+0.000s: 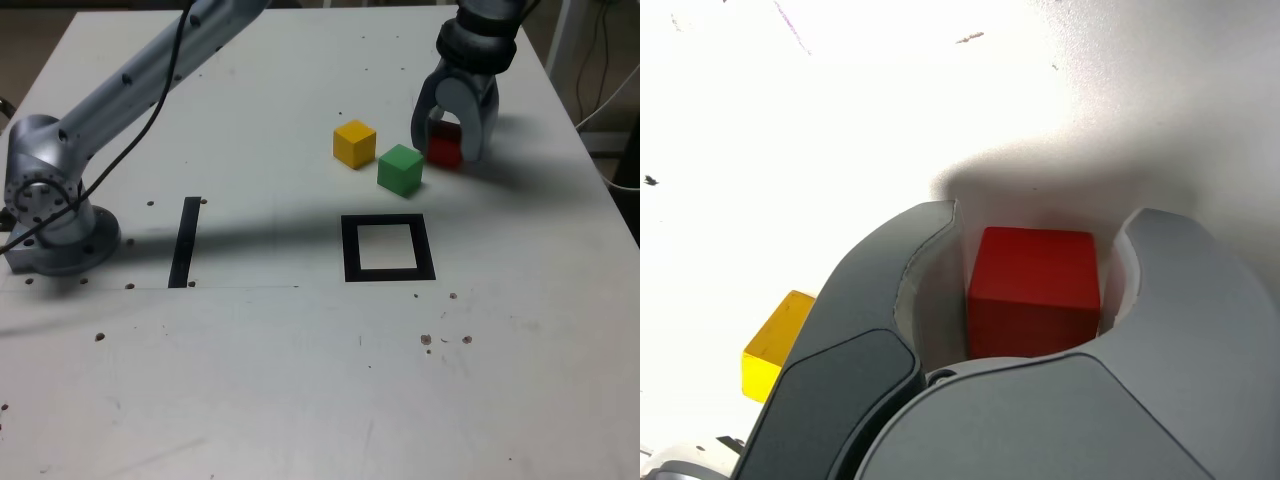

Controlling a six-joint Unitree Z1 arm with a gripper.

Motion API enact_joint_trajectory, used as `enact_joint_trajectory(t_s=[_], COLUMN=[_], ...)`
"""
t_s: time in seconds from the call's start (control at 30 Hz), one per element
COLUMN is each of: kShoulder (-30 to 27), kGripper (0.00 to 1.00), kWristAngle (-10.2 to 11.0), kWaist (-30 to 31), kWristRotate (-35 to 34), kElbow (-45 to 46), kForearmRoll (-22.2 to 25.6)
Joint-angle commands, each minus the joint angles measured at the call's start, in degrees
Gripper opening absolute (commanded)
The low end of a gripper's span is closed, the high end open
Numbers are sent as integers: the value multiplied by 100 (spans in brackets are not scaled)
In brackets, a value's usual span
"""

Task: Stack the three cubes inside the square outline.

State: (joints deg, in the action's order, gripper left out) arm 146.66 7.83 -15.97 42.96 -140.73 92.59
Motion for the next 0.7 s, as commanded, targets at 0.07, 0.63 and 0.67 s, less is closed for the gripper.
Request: enact_joint_trajectory(t_s=[0.07, 0.63, 0.67], kShoulder=[13, -755, -824], kGripper=[37, 37, 37], kWristAngle=[8, 136, 144], kWaist=[7, 64, 65], kWristRotate=[-7, -271, -294], kElbow=[-20, 346, 406], kForearmRoll=[58, 110, 110])
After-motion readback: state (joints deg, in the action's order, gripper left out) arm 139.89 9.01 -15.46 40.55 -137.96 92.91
